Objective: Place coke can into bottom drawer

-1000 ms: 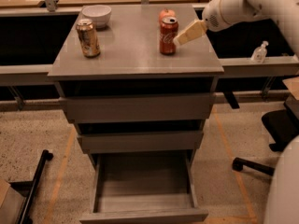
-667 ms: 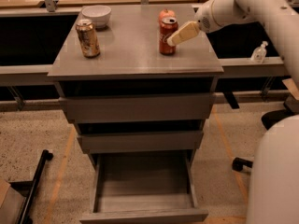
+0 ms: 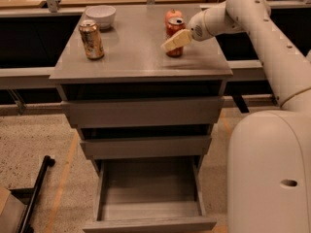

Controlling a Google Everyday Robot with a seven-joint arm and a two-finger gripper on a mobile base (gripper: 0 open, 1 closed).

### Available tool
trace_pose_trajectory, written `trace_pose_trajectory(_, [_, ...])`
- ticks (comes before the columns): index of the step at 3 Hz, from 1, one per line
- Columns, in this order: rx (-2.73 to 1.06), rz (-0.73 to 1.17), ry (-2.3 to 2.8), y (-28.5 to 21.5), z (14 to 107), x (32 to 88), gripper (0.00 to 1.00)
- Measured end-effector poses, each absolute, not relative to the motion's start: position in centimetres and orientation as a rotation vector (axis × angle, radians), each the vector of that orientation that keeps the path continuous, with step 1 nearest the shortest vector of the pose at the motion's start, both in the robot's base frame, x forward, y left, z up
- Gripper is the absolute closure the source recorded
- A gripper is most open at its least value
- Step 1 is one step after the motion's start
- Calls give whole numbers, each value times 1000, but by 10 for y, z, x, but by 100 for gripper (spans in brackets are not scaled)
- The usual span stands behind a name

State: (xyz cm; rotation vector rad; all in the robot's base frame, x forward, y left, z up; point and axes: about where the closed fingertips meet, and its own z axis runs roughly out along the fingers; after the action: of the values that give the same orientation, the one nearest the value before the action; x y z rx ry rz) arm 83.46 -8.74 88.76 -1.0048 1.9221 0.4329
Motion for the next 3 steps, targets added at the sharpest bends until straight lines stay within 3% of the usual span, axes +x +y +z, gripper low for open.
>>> trace_pose_trajectory(3, [-1022, 474, 1890, -82, 889, 830, 70])
